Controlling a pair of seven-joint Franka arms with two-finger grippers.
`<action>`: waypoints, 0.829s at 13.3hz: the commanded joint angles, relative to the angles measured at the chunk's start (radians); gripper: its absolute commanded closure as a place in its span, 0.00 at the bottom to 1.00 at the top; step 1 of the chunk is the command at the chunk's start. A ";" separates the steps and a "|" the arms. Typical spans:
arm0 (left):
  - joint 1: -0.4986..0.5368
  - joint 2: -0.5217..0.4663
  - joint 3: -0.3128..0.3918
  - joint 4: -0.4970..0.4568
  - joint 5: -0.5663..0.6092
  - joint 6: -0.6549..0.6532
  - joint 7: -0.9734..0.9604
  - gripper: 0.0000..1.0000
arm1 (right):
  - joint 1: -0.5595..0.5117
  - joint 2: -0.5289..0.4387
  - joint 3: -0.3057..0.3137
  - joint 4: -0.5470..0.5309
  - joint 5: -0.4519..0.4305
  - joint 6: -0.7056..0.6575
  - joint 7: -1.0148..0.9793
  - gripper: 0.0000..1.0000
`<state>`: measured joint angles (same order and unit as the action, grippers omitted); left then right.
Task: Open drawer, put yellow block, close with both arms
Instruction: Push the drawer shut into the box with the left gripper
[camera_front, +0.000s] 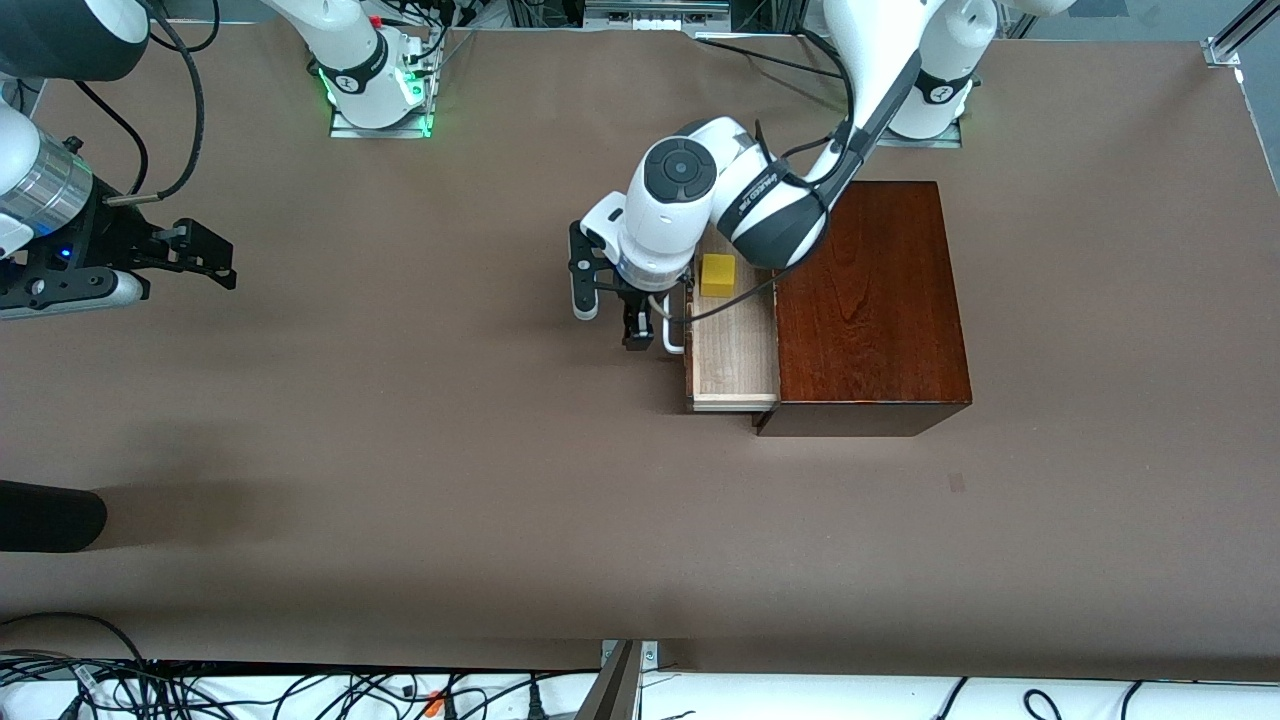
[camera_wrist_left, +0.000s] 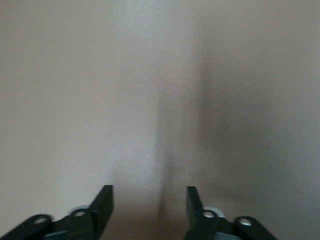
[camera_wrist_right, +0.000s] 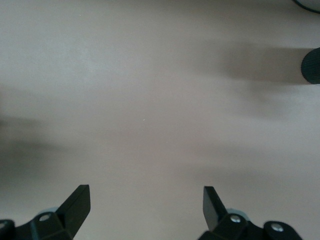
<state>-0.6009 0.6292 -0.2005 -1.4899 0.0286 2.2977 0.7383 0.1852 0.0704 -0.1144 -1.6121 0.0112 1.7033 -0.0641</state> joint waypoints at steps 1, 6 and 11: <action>-0.008 0.027 0.006 0.027 0.025 0.029 0.076 1.00 | -0.003 0.008 -0.001 0.020 0.013 -0.004 0.007 0.00; -0.010 0.029 0.009 0.014 0.030 -0.157 0.075 1.00 | -0.004 0.008 -0.001 0.020 0.013 -0.004 0.007 0.00; 0.004 0.029 0.023 0.017 0.095 -0.290 0.076 1.00 | -0.004 0.008 -0.001 0.020 0.013 -0.004 0.007 0.00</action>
<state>-0.6021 0.6543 -0.1935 -1.4843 0.0533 2.0785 0.7947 0.1851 0.0704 -0.1148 -1.6120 0.0112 1.7033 -0.0641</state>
